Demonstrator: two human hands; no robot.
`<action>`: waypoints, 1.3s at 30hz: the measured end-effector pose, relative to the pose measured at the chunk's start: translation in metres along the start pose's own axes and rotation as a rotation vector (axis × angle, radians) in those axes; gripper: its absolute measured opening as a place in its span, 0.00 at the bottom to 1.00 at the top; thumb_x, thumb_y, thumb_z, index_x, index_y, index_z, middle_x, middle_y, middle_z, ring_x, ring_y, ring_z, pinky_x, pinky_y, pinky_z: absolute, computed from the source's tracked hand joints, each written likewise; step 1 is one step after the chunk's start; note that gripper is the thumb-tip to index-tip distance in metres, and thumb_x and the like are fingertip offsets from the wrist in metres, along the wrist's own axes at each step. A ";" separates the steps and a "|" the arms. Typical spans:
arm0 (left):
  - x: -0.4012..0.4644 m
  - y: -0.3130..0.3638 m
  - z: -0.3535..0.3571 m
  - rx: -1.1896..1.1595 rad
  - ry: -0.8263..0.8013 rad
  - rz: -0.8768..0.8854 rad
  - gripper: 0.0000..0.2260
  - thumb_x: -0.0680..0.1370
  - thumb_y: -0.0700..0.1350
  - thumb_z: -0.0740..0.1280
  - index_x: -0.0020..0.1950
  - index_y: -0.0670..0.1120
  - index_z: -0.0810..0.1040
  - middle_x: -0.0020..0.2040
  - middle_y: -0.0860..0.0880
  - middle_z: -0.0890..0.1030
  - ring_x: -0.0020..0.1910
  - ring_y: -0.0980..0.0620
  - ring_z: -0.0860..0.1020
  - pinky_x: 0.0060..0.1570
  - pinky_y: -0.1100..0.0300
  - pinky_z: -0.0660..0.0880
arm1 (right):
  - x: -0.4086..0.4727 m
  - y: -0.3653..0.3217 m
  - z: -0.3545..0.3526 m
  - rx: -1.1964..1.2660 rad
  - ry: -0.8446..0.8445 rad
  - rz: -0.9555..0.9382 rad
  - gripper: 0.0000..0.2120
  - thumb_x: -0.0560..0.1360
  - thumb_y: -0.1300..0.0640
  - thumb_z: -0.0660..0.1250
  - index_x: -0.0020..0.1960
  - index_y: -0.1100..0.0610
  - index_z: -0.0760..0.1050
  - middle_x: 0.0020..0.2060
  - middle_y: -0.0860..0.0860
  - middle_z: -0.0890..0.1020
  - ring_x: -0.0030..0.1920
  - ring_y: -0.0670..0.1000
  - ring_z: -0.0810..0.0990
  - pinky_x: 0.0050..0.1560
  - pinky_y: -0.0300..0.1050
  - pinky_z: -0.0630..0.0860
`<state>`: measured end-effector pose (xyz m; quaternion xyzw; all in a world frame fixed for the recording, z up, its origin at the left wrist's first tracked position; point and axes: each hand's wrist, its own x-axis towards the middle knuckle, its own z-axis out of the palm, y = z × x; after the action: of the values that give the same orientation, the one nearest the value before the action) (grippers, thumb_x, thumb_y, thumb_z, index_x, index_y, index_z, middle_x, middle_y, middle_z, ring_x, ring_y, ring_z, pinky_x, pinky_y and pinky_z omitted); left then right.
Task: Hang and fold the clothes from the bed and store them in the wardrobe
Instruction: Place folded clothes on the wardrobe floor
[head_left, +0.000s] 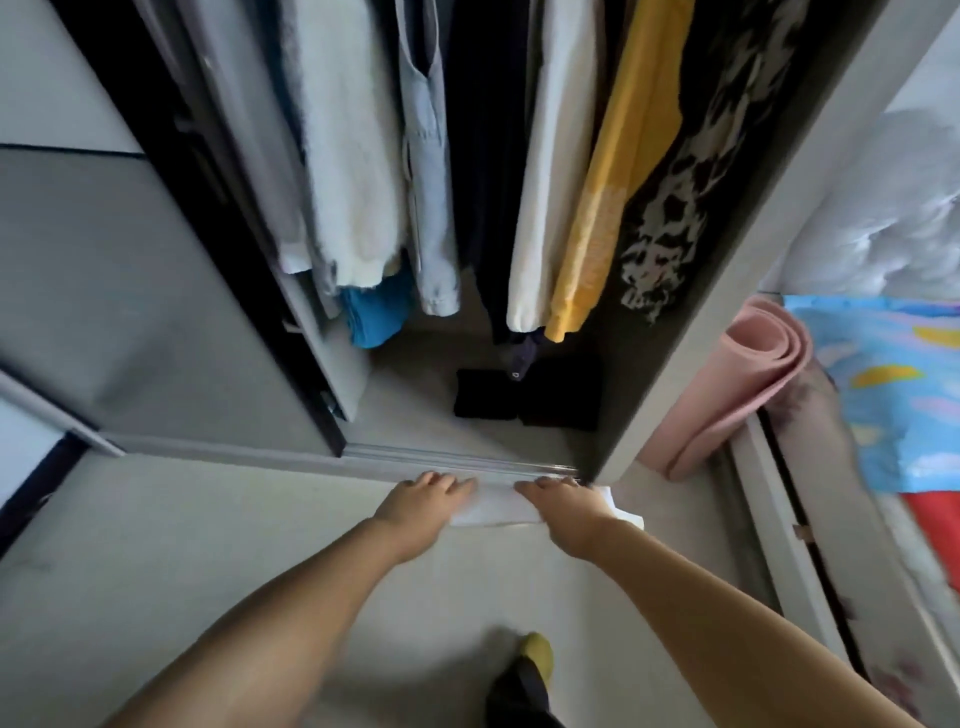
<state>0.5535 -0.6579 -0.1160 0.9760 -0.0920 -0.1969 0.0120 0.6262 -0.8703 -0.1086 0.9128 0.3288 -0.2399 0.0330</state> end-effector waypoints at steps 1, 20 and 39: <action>0.004 -0.007 0.006 -0.012 -0.014 -0.009 0.34 0.74 0.31 0.56 0.79 0.49 0.52 0.72 0.46 0.65 0.71 0.44 0.63 0.61 0.50 0.68 | 0.011 -0.001 0.004 0.001 -0.016 -0.015 0.34 0.75 0.68 0.55 0.76 0.45 0.55 0.70 0.50 0.68 0.68 0.57 0.69 0.60 0.54 0.69; 0.247 -0.243 0.137 -0.168 -0.210 -0.094 0.34 0.75 0.31 0.57 0.78 0.55 0.56 0.71 0.49 0.69 0.67 0.46 0.69 0.59 0.52 0.72 | 0.386 0.032 0.068 -0.024 -0.167 -0.141 0.23 0.76 0.67 0.58 0.69 0.52 0.68 0.61 0.55 0.76 0.59 0.60 0.78 0.52 0.51 0.76; 0.511 -0.482 0.372 0.453 0.320 -0.237 0.24 0.70 0.42 0.53 0.56 0.51 0.85 0.53 0.48 0.85 0.51 0.49 0.84 0.47 0.51 0.80 | 0.781 0.001 0.272 -0.058 0.141 0.037 0.31 0.81 0.64 0.51 0.79 0.53 0.42 0.79 0.57 0.47 0.77 0.67 0.44 0.71 0.72 0.51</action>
<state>0.9566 -0.2738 -0.6833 0.9764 -0.0162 -0.0153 -0.2150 1.0359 -0.4737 -0.7083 0.9321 0.3202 -0.1646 0.0405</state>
